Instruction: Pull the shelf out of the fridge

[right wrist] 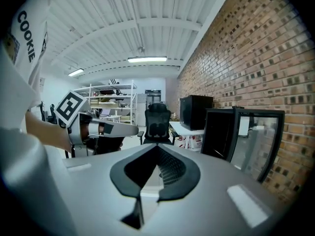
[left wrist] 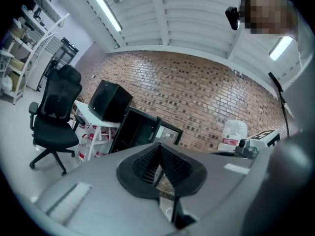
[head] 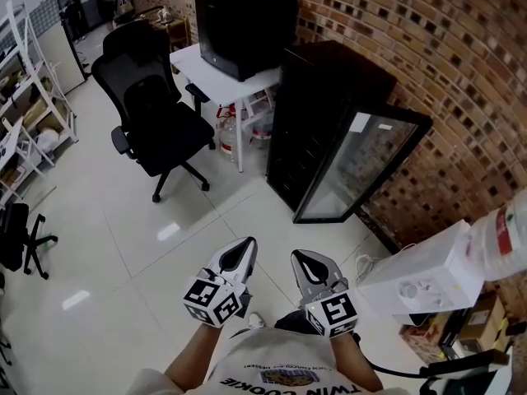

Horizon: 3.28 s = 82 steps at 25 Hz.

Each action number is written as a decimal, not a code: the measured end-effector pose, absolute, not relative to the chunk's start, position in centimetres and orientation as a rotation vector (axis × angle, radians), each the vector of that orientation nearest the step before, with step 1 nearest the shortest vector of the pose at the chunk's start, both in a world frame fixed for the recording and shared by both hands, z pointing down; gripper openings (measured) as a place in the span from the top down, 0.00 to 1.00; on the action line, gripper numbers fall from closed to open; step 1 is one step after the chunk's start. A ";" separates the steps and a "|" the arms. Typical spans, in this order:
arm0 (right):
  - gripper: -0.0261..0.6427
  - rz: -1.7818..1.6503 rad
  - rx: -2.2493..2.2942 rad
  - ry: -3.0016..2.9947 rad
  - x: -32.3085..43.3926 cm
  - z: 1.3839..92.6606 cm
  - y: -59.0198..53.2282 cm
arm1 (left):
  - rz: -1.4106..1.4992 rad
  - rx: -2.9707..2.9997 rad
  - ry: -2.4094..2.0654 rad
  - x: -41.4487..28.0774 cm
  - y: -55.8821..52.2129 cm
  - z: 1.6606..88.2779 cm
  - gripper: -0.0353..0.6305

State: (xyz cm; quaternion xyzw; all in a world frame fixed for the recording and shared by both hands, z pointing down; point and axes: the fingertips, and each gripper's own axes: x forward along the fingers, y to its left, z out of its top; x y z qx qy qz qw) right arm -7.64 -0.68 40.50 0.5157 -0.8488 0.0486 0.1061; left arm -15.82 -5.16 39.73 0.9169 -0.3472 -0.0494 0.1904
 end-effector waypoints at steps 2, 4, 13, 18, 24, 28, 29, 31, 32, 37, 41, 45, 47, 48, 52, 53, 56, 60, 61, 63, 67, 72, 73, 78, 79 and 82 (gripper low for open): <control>0.95 0.133 1.518 -2.495 -7.8 40.4 -1.4 | -0.147 2.584 -0.957 -15.6 -5.6 39.6 0.95; 0.95 0.129 1.515 -2.494 -7.8 40.4 -2.1 | -0.142 2.586 -0.946 -15.4 -6.1 39.7 0.95; 0.95 0.146 1.496 -2.529 -6.3 41.8 -6.3 | -0.095 2.585 -0.953 -13.4 -10.1 40.8 0.95; 0.95 0.143 1.499 -2.561 -3.4 41.3 -10.6 | -0.084 2.600 -0.963 -10.3 -14.2 40.5 0.95; 0.95 0.116 1.481 -2.578 1.1 40.3 -15.2 | -0.104 2.586 -0.967 -5.5 -19.1 40.1 0.95; 0.95 0.104 1.474 -2.590 3.9 39.6 -17.8 | -0.092 2.562 -0.963 -2.6 -21.3 40.7 0.95; 0.95 0.101 1.472 -2.592 4.6 39.5 -18.3 | -0.087 2.555 -0.964 -1.9 -21.7 40.9 0.95; 0.95 0.101 1.465 -2.601 5.7 39.7 -19.2 | -0.081 2.545 -0.969 -0.7 -22.6 41.2 0.95; 0.95 0.101 1.462 -2.605 6.2 39.8 -19.7 | -0.081 2.541 -0.970 -0.1 -23.0 41.3 0.95; 0.95 0.084 1.448 -2.600 7.9 39.9 -21.9 | -0.093 2.529 -0.973 1.7 -25.2 41.3 0.95; 0.95 0.077 1.413 -2.612 7.8 40.1 -23.5 | -0.098 2.509 -0.959 2.4 -27.3 42.0 0.95; 0.95 0.057 1.400 -2.619 7.3 39.9 -25.4 | -0.132 2.480 -0.909 3.2 -30.0 43.3 0.95; 0.95 0.044 1.409 -2.594 7.2 39.7 -26.8 | -0.141 2.469 -0.859 3.9 -31.7 43.9 0.95; 0.95 0.039 1.419 -2.582 7.3 39.8 -27.7 | -0.149 2.462 -0.831 4.2 -32.6 44.2 0.95; 0.95 0.036 1.491 -2.531 7.6 39.8 -31.5 | -0.204 2.419 -0.716 5.4 -37.3 45.2 0.95; 0.95 0.040 1.515 -2.525 7.6 39.5 -32.5 | -0.214 2.408 -0.685 5.8 -38.6 45.4 0.94; 0.95 0.031 1.558 -2.500 7.8 39.1 -35.2 | -0.228 2.365 -0.595 7.0 -42.2 46.6 0.91; 0.95 0.016 1.581 -2.460 7.4 39.4 -38.0 | -0.195 2.275 -0.490 8.4 -45.6 50.2 0.86; 0.95 0.013 1.585 -2.453 7.3 39.7 -38.7 | -0.191 2.241 -0.465 8.6 -46.4 51.3 0.84; 0.95 0.015 1.601 -2.446 7.1 40.3 -39.8 | -0.191 2.165 -0.419 9.2 -48.0 53.7 0.82; 0.95 0.013 1.610 -2.406 7.3 41.5 -41.2 | -0.222 2.033 -0.358 11.0 -50.9 57.9 0.77; 0.95 0.032 1.681 -2.359 8.5 42.3 -42.0 | -0.291 1.911 -0.286 14.3 -53.8 62.1 0.70; 0.95 0.036 1.694 -2.350 8.8 42.4 -42.1 | -0.300 1.896 -0.283 14.9 -54.4 63.0 0.69; 0.95 0.042 1.716 -2.310 9.6 43.0 -42.7 | -0.291 1.846 -0.284 17.2 -56.6 67.3 0.65; 0.95 0.046 1.721 -2.308 9.6 43.2 -42.8 | -0.288 1.838 -0.289 17.6 -57.1 68.1 0.64; 0.95 0.066 1.719 -2.295 9.6 44.0 -43.3 | -0.303 1.791 -0.309 18.7 -58.7 70.1 0.62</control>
